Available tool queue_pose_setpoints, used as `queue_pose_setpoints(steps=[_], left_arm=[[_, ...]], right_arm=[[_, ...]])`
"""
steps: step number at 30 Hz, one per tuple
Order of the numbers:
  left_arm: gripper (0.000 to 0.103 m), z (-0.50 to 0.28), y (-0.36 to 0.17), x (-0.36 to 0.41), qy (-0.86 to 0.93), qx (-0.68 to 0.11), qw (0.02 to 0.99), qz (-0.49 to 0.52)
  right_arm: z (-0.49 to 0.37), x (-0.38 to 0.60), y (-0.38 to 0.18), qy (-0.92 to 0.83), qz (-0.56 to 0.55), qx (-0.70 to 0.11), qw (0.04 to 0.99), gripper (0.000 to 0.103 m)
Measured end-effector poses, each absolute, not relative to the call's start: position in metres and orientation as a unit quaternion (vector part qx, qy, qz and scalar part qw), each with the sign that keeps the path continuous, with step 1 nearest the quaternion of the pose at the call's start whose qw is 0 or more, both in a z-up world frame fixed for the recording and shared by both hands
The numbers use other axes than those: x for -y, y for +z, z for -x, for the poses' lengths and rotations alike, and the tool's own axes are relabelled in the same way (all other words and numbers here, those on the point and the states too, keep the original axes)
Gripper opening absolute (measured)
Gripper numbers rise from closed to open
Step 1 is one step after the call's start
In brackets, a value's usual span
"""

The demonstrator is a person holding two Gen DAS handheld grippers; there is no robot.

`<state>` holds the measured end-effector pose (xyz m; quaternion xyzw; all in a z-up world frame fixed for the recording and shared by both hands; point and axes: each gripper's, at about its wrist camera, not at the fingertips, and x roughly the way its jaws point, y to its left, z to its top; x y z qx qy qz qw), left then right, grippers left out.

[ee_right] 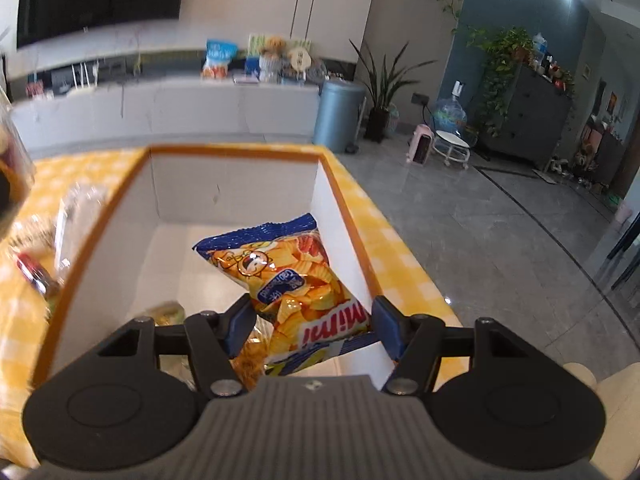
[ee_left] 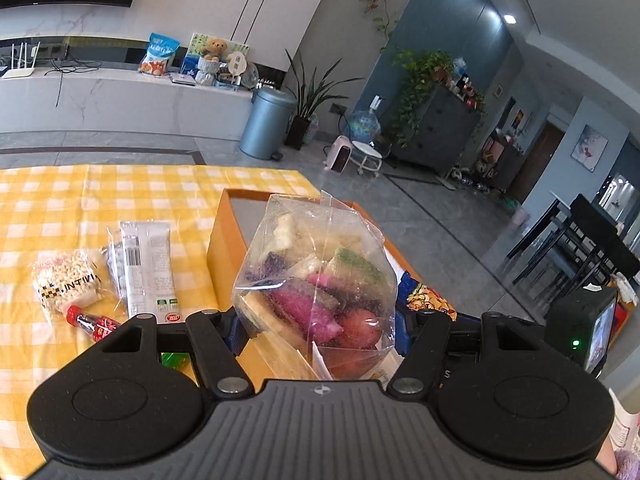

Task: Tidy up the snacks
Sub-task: 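Carry the orange chips bag into the orange box and open the right gripper, then carry the clear fruit snack bag into the orange box and open the left gripper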

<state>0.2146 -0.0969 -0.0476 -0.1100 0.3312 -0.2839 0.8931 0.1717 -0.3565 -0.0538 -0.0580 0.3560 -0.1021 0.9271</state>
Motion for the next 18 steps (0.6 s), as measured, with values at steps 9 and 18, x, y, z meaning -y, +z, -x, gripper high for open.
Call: queue_pose_setpoints(steps=[9,18], left_arm=[[0.075,-0.204,-0.050,0.095,-0.273,-0.328,0.900,0.088],[0.075,-0.195,-0.038,0.088,-0.250,-0.325,0.909,0.067]], right_arm=[[-0.178,0.326,-0.080,-0.148,0.175,-0.354,0.907,0.086],[-0.158,0.340,-0.049,-0.094,0.032,-0.293,0.951,0.097]])
